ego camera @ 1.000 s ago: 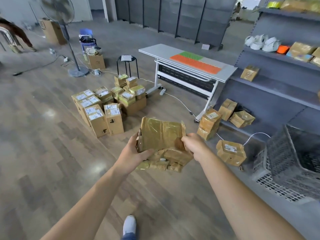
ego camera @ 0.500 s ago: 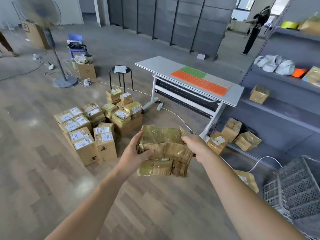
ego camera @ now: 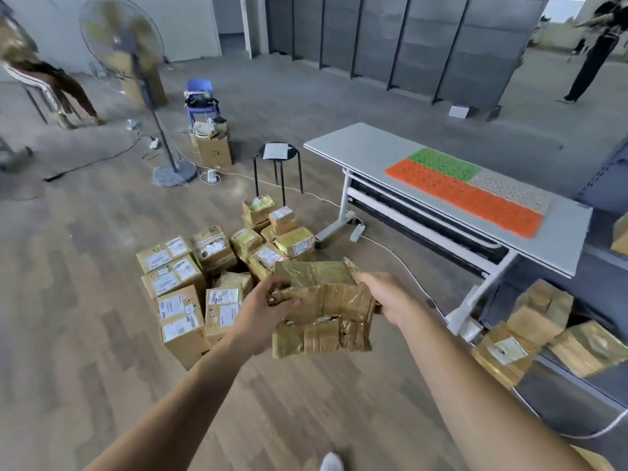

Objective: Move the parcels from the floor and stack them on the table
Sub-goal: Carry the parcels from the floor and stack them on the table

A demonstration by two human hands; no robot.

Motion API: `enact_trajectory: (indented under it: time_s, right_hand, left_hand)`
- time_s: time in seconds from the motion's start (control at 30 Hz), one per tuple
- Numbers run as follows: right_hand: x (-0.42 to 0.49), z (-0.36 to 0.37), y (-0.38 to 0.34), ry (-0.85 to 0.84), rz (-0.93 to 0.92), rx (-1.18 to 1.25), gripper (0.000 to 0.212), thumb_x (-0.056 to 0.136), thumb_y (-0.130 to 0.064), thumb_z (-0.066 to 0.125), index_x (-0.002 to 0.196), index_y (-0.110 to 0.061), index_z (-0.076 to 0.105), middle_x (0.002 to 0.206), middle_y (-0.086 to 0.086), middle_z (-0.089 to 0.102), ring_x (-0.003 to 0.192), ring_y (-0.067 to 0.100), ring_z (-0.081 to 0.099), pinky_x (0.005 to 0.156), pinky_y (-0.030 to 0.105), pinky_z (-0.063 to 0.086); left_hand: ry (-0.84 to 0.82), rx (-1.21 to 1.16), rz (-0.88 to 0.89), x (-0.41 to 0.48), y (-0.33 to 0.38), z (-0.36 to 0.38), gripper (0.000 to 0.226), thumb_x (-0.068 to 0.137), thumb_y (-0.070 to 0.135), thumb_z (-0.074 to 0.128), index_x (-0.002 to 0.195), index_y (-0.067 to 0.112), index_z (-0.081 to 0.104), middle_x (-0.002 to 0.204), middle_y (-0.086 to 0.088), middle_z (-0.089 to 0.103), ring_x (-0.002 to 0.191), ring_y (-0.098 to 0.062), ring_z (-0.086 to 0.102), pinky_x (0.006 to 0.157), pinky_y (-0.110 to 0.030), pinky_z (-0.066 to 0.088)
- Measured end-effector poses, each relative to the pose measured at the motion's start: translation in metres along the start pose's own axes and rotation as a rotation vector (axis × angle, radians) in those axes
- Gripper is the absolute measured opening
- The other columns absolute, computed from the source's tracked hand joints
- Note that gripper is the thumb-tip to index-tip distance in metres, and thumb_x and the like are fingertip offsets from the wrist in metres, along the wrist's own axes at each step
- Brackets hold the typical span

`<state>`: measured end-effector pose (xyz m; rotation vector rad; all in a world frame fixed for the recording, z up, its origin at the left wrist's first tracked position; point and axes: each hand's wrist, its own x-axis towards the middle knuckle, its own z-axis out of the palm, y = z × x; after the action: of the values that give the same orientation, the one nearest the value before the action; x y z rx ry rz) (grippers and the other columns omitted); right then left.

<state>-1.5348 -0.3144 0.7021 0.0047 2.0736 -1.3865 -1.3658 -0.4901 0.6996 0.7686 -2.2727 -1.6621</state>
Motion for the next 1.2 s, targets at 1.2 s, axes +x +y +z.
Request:
enact_trajectory:
  time_s: [1.2]
  right_hand:
    - [0.518, 0.25, -0.193, -0.195, -0.205, -0.716, 0.009, 0.094, -0.033, 0.058, 0.098, -0.027, 0.053, 0.091, -0.012, 0.058, 0.08, 0.009, 0.056, 0.073, 0.03, 0.045]
  left_hand:
    - [0.273, -0.254, -0.463, 0.545, -0.149, -0.145, 0.059, 0.087, 0.024, 0.067, 0.139, 0.028, 0.038, 0.11, 0.004, 0.063, 0.097, -0.011, 0.064, 0.088, -0.04, 0.055]
